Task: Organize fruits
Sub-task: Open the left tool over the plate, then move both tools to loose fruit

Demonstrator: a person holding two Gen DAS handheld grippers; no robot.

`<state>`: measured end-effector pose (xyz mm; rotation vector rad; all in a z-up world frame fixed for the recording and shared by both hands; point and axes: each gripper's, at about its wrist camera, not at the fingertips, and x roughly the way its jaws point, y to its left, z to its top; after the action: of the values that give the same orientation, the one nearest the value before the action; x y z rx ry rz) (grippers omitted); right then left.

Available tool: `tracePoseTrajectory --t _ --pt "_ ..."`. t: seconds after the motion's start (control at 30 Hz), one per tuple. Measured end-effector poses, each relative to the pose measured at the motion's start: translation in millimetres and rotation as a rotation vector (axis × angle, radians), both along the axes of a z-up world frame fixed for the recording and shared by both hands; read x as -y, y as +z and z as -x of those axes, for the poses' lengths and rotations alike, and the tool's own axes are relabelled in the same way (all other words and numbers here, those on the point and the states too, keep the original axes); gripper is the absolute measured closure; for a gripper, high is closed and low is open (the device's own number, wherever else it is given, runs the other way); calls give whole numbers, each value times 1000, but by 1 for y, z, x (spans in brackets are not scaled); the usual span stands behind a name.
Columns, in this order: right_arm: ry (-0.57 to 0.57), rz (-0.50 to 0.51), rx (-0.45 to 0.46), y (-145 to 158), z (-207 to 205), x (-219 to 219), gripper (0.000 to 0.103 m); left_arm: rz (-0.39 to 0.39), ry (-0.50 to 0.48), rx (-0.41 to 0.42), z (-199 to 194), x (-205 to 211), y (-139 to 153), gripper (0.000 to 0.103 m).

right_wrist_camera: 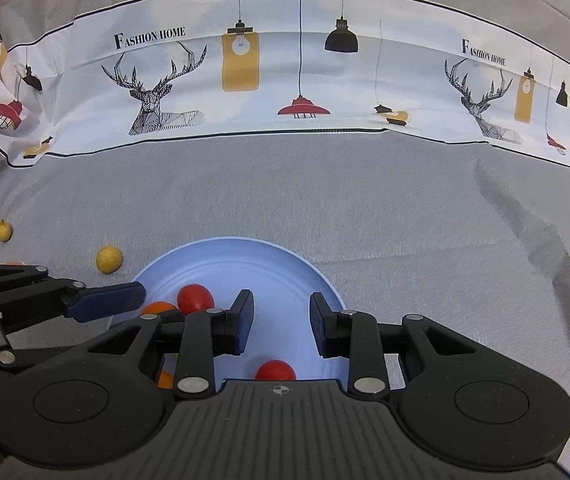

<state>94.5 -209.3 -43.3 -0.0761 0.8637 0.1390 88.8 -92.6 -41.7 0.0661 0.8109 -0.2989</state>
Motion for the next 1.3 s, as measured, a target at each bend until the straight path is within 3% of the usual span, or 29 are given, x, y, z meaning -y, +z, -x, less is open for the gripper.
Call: tracePoseTrajectory --t 0.2,0.27,0.33,0.47,0.57,0.7,0.77,0.93,1.07,1.3 --pt "-18 -38 57 8 3 -7 71 2 121 72 11 -30 21 86" --pt "-23 -66 91 13 5 -9 76 -5 171 84 16 -43 28 87" --pt "-28 -88 111 16 7 -11 83 -10 226 86 20 -62 37 88" --pt "-29 -139 130 20 9 -16 83 -8 352 108 24 -114 55 88" --pt "-13 -174 138 23 10 -21 83 54 485 106 29 -161 60 88" --pt "31 -227 93 19 7 -33 83 223 668 3 30 -216 49 88" --pt "63 -234 79 17 5 -43 83 298 718 -30 30 -232 45 88" --pt "121 -244 55 13 -2 -67 83 392 751 -164 17 -240 24 88" --pt "158 -245 29 3 -16 -85 83 366 765 -180 7 -237 15 85" --pt "228 -219 -31 -19 -41 -117 82 309 890 -127 -1 -259 11 84"
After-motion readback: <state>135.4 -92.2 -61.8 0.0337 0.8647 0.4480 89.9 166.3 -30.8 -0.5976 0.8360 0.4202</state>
